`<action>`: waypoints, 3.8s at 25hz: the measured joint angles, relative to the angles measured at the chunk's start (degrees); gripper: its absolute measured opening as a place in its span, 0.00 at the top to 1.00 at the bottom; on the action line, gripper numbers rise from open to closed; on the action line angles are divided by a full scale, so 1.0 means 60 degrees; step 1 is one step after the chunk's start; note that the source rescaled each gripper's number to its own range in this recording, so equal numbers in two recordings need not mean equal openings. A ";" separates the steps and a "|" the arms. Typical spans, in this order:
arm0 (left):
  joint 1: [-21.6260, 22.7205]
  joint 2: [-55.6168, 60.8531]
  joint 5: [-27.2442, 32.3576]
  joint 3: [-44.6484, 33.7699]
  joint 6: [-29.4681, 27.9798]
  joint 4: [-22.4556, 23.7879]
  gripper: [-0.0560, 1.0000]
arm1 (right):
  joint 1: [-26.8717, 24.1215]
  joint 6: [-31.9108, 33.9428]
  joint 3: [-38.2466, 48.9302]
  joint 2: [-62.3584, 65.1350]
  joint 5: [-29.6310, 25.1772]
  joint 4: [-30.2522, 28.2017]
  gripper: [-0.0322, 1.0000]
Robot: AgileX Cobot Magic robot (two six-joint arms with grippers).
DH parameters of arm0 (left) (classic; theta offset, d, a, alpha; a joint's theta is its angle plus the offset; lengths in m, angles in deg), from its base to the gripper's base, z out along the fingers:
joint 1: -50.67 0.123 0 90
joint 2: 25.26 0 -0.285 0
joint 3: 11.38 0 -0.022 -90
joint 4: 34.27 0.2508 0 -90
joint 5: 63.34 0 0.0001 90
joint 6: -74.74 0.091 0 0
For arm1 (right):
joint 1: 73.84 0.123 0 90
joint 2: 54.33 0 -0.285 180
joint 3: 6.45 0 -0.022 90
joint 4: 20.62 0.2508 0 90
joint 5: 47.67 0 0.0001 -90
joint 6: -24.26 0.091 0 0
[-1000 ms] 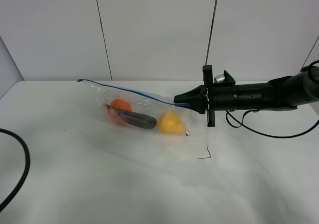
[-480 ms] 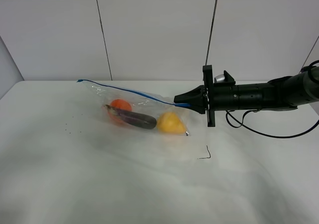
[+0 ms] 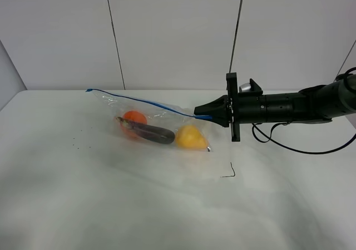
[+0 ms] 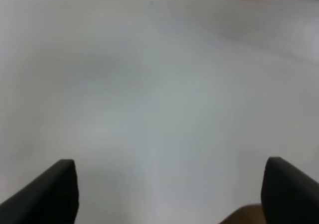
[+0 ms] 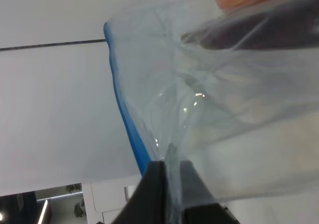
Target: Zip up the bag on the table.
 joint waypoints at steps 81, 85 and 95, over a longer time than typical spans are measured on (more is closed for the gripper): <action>-0.0432 0.1051 0.0018 0.0000 -0.0031 -0.0029 0.04 | -0.1113 0.7131 -0.5476 0.0239 -0.0171 -1.4758 0.00; -0.0432 0.1051 0.0018 0.0000 -0.0031 -0.0029 0.04 | -0.1113 0.7131 -0.5469 0.1025 -0.0171 -1.4758 0.00; -0.0432 0.1051 0.0018 0.0000 -0.0031 -0.0029 0.04 | -0.1113 0.7131 -0.3367 0.5231 -0.0153 -1.4905 0.00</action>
